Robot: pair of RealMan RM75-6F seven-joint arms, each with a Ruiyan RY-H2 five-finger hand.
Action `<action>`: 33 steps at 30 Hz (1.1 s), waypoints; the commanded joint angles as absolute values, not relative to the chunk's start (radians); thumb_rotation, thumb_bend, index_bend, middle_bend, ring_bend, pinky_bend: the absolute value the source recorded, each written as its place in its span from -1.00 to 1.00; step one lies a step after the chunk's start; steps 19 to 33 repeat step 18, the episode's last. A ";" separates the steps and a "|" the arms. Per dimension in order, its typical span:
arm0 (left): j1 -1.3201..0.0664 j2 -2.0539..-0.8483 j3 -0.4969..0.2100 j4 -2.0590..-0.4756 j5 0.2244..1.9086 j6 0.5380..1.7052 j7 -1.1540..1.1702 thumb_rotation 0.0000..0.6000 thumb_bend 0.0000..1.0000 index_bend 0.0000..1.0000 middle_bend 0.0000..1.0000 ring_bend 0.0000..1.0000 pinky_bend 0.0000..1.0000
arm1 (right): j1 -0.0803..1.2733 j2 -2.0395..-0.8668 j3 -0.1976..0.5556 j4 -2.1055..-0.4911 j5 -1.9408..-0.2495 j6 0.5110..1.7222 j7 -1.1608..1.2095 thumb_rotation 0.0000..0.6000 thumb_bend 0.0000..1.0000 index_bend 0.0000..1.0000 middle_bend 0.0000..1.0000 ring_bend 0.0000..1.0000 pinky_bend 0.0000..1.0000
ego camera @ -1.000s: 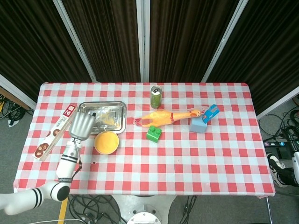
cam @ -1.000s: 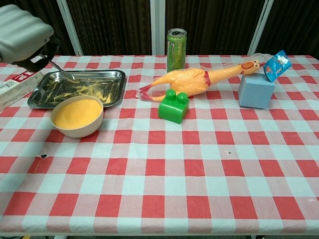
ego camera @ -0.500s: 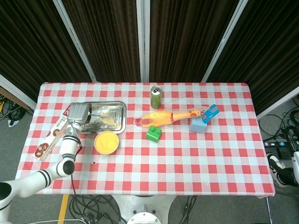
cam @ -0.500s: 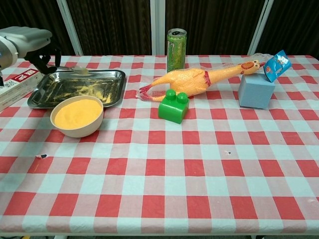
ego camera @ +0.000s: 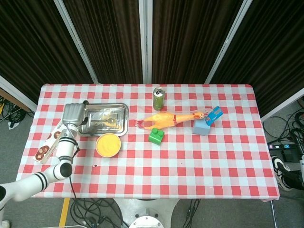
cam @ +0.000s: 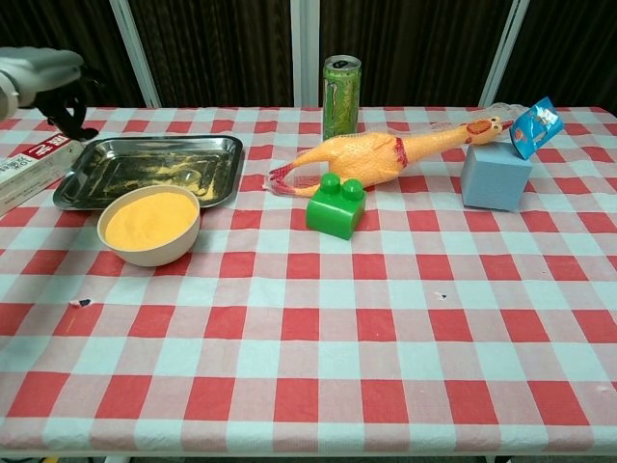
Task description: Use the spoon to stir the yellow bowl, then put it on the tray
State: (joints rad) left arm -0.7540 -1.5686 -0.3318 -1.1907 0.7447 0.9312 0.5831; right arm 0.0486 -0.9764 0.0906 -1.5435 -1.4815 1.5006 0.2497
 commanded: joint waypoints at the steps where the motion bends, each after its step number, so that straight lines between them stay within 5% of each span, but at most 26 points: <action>1: -0.614 -1.425 -0.281 -1.370 0.923 1.124 0.450 1.00 -0.45 -0.38 0.09 -0.05 0.19 | 0.050 -0.976 0.089 -1.544 -1.480 1.495 0.250 1.00 -0.68 -1.00 -0.64 -1.00 -0.86; 4: -0.531 -1.341 -0.217 -1.445 1.048 1.196 0.359 1.00 -0.53 -0.38 -0.13 -0.27 -0.16 | 0.055 -0.974 0.086 -1.545 -1.483 1.482 0.252 1.00 -0.68 -1.00 -0.69 -1.00 -0.86; 8: -0.432 -1.283 -0.117 -1.459 1.209 1.315 0.301 1.00 -0.59 -0.38 -0.34 -0.45 -0.38 | 0.062 -0.976 0.077 -1.547 -1.493 1.465 0.252 1.00 -0.68 -1.00 -0.75 -1.00 -0.86; 18: -0.220 -1.219 0.010 -1.521 1.336 1.532 0.246 1.00 -0.62 -0.38 -0.36 -0.47 -0.42 | 0.056 -1.016 0.058 -1.550 -1.513 1.473 0.227 1.00 -0.68 -1.00 -0.77 -1.00 -0.90; 33: -0.220 -1.219 0.010 -1.521 1.336 1.532 0.246 1.00 -0.62 -0.38 -0.36 -0.47 -0.42 | 0.056 -1.016 0.058 -1.550 -1.513 1.473 0.227 1.00 -0.68 -1.00 -0.77 -1.00 -0.90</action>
